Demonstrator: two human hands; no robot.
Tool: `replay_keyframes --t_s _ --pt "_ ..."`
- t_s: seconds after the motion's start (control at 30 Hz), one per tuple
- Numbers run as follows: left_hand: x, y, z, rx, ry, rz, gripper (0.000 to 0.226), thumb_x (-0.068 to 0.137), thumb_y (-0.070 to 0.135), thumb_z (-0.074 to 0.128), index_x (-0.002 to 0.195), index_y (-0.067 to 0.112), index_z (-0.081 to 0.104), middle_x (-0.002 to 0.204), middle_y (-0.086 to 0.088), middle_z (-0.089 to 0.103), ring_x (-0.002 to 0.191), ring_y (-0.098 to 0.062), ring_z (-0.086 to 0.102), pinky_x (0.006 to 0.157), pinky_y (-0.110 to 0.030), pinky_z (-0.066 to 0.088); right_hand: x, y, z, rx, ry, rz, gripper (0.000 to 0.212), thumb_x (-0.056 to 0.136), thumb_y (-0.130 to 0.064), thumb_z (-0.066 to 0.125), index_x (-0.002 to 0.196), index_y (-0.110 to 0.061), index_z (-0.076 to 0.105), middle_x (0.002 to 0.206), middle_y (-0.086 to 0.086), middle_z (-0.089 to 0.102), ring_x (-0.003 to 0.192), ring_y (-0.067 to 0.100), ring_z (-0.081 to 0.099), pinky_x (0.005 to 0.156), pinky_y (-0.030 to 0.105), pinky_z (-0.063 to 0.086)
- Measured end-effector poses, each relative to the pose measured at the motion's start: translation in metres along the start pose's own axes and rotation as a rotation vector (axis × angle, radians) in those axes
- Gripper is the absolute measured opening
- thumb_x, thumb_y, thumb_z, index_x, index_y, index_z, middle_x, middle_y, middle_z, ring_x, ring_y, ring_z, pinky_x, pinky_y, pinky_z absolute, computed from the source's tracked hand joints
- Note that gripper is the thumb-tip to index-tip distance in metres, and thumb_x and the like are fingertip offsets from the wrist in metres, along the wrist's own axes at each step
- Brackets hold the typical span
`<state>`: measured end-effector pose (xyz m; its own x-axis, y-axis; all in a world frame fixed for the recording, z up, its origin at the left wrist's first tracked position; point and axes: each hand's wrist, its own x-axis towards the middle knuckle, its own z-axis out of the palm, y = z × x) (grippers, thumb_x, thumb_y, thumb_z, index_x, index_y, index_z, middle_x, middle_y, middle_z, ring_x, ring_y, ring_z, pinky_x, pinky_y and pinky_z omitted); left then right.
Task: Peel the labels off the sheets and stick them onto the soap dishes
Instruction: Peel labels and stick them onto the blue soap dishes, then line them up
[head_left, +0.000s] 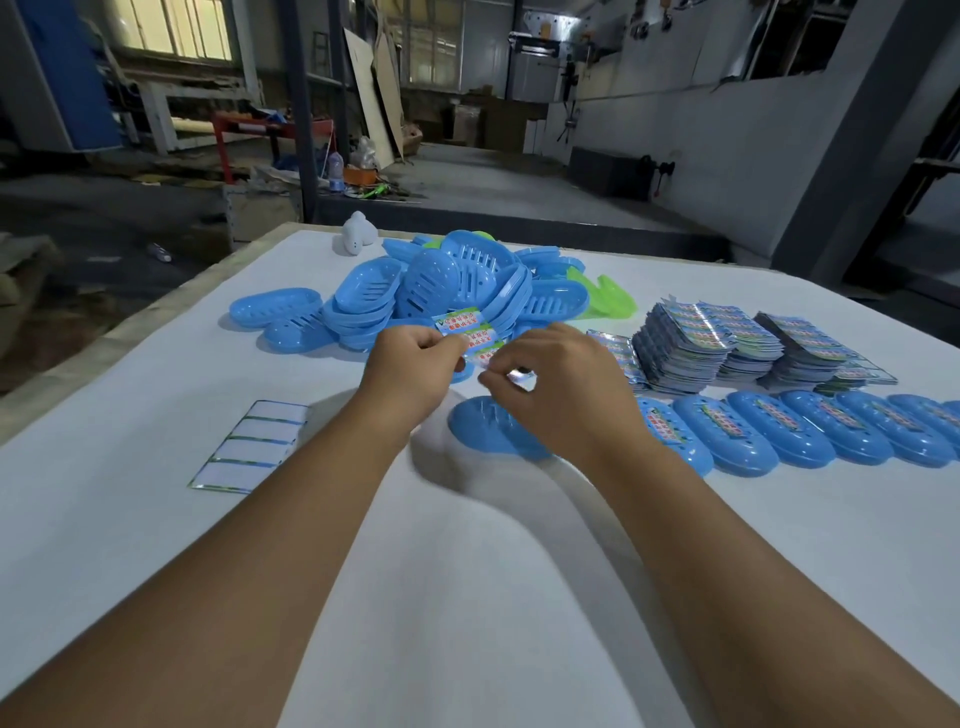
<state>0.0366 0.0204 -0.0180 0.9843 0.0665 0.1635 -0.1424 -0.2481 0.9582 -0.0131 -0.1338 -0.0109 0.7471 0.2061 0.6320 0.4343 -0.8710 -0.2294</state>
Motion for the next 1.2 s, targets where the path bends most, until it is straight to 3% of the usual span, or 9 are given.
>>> replay_keyframes --t_s 0.1,0.17,0.4,0.5,0.6,0.67,0.8,1.03,1.2 --pt "-0.001 0.001 -0.002 -0.013 -0.010 0.006 0.021 0.090 0.024 0.068 0.083 0.006 0.074 0.079 -0.006 0.074 0.072 -0.016 0.060 0.068 -0.029 0.049 -0.003 0.000 0.004 0.139 -0.064 0.029 0.024 0.082 -0.045 0.080 0.088 -0.022 0.080 0.091 -0.010 0.074 0.088 0.014 0.060 0.080 0.029 0.048" --pt "-0.005 0.005 -0.003 0.016 -0.052 0.055 0.017 0.090 0.025 0.069 0.083 0.010 0.074 0.076 -0.004 0.073 0.072 -0.016 0.062 0.067 -0.033 0.052 -0.003 0.000 0.003 0.279 0.043 0.130 0.021 0.084 -0.046 0.077 0.082 -0.025 0.077 0.092 -0.012 0.072 0.091 0.007 0.062 0.078 0.019 0.045" --pt "-0.019 0.012 0.004 0.002 -0.255 0.127 0.019 0.093 0.023 0.069 0.090 0.005 0.072 0.095 -0.017 0.074 0.096 -0.038 0.069 0.086 -0.056 0.055 0.003 0.010 -0.009 0.940 0.238 0.629 0.030 0.092 -0.010 0.073 0.090 -0.019 0.045 0.076 -0.003 0.077 0.070 0.005 0.074 0.054 0.020 0.055" --pt "-0.017 0.012 0.003 0.013 -0.212 0.150 0.017 0.093 0.025 0.068 0.085 0.011 0.074 0.088 -0.007 0.076 0.088 -0.024 0.072 0.085 -0.042 0.059 0.002 0.010 -0.010 0.989 0.230 0.670 0.033 0.091 -0.007 0.073 0.089 -0.020 0.043 0.074 -0.003 0.077 0.071 0.010 0.076 0.054 0.020 0.054" --pt "-0.012 0.013 0.000 0.010 -0.134 0.164 0.024 0.094 0.024 0.064 0.071 0.017 0.070 0.064 0.014 0.070 0.060 0.004 0.060 0.058 -0.013 0.050 0.003 0.012 -0.009 1.004 0.220 0.700 0.032 0.092 -0.009 0.074 0.088 -0.020 0.044 0.077 -0.001 0.078 0.076 0.012 0.077 0.057 0.024 0.059" --pt "-0.011 0.013 0.000 0.011 -0.112 0.170 0.028 0.094 0.022 0.063 0.066 0.020 0.066 0.055 0.019 0.063 0.052 0.008 0.054 0.047 -0.007 0.040 0.003 0.013 -0.008 0.986 0.203 0.717 0.032 0.092 -0.012 0.074 0.087 -0.020 0.044 0.079 -0.002 0.079 0.077 0.012 0.077 0.063 0.027 0.060" --pt "-0.010 0.012 0.000 0.040 -0.114 0.180 0.031 0.094 0.024 0.062 0.063 0.022 0.065 0.054 0.020 0.063 0.053 0.008 0.055 0.048 -0.009 0.042 0.004 0.014 -0.008 1.003 0.198 0.740 0.032 0.091 -0.012 0.075 0.088 -0.020 0.045 0.079 -0.004 0.079 0.074 0.011 0.077 0.056 0.023 0.058" --pt "-0.011 0.013 -0.002 0.018 -0.130 0.160 0.031 0.089 0.026 0.066 0.060 0.020 0.071 0.066 0.000 0.069 0.063 -0.005 0.054 0.071 -0.039 0.053 0.005 0.018 -0.007 1.045 0.209 0.790 0.028 0.088 -0.011 0.078 0.088 -0.020 0.052 0.061 -0.009 0.072 0.056 0.006 0.069 0.047 0.018 0.049" --pt "-0.012 0.014 -0.003 0.028 -0.146 0.181 0.030 0.090 0.027 0.067 0.061 0.020 0.071 0.064 0.005 0.069 0.059 0.002 0.056 0.064 -0.027 0.051 0.005 0.021 -0.005 1.011 0.199 0.784 0.025 0.086 -0.011 0.079 0.085 -0.019 0.056 0.067 -0.007 0.072 0.063 0.009 0.070 0.055 0.025 0.052"
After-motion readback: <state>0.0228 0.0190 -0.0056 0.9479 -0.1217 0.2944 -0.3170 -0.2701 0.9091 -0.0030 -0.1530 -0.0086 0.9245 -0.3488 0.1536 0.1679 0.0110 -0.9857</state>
